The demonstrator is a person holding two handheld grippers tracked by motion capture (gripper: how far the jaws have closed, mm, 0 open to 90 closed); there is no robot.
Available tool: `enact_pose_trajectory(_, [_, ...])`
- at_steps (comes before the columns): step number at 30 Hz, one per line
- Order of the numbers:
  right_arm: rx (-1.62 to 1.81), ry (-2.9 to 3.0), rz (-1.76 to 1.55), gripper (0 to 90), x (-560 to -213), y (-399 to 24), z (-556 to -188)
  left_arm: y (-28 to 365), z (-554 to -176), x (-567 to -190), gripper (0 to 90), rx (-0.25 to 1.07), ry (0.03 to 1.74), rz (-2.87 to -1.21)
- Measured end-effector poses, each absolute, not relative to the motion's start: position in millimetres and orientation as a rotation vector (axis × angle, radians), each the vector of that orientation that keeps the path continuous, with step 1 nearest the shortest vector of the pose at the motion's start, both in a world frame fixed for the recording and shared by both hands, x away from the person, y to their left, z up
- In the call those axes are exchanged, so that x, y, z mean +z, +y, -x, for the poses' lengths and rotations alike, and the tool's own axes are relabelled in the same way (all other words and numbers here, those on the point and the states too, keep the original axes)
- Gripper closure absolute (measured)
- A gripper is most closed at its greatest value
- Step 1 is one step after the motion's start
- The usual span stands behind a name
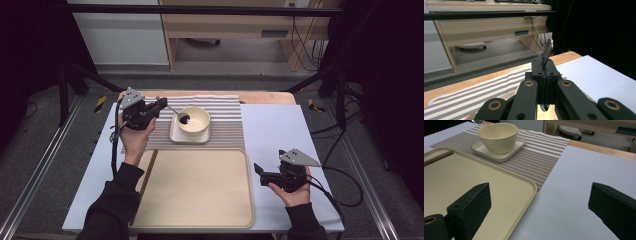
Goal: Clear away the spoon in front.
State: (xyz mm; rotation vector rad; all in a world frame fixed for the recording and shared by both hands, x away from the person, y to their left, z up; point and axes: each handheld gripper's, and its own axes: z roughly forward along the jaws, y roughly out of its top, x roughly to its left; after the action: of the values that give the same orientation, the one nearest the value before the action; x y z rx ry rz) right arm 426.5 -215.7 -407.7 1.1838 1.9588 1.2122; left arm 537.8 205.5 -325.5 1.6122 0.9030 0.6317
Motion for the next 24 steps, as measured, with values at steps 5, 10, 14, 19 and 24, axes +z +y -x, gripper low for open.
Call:
enact_pose_trajectory(5, [1.213,1.958,-1.183,4.9,-407,-216,-426,209,-519,-323,89.2,0.619,0.877,-1.622])
enact_pose_trajectory(10, [1.210,1.959,-1.180,4.9,-408,-215,-427,212,-503,-323,89.2,0.613,0.859,-1.632])
enact_pose_trajectory(14, [1.211,1.958,-1.182,4.9,-407,-214,-426,213,-492,-324,89.2,0.597,0.845,-1.637])
enact_pose_trajectory(19, [1.206,1.960,-1.182,4.9,-407,-214,-426,213,-477,-327,89.2,0.597,0.824,-1.659])
enact_pose_trajectory(24, [1.203,1.961,-1.176,4.9,-408,-214,-426,213,-466,-333,89.2,0.574,0.808,-1.679])
